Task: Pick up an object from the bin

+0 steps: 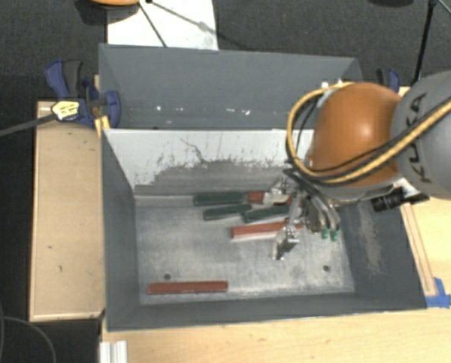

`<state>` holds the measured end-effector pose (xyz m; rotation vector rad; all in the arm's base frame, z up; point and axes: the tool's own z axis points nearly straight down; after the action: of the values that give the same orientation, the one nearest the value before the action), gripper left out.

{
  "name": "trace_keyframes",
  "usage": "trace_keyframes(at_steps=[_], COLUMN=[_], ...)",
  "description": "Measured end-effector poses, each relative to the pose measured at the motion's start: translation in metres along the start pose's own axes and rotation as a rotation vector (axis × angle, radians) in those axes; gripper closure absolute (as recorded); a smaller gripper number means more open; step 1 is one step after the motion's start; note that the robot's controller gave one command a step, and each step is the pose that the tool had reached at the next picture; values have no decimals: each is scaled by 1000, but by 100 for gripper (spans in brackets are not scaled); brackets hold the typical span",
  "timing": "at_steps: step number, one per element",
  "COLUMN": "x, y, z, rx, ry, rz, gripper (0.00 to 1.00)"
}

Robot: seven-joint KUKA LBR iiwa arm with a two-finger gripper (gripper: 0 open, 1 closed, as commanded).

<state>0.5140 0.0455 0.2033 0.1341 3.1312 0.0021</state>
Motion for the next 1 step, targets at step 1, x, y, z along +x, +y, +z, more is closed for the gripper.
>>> trace_keyframes(at_steps=[1], x=[-9], y=[18], z=[59], rx=[0], ry=[0], rz=[-8], gripper=[0])
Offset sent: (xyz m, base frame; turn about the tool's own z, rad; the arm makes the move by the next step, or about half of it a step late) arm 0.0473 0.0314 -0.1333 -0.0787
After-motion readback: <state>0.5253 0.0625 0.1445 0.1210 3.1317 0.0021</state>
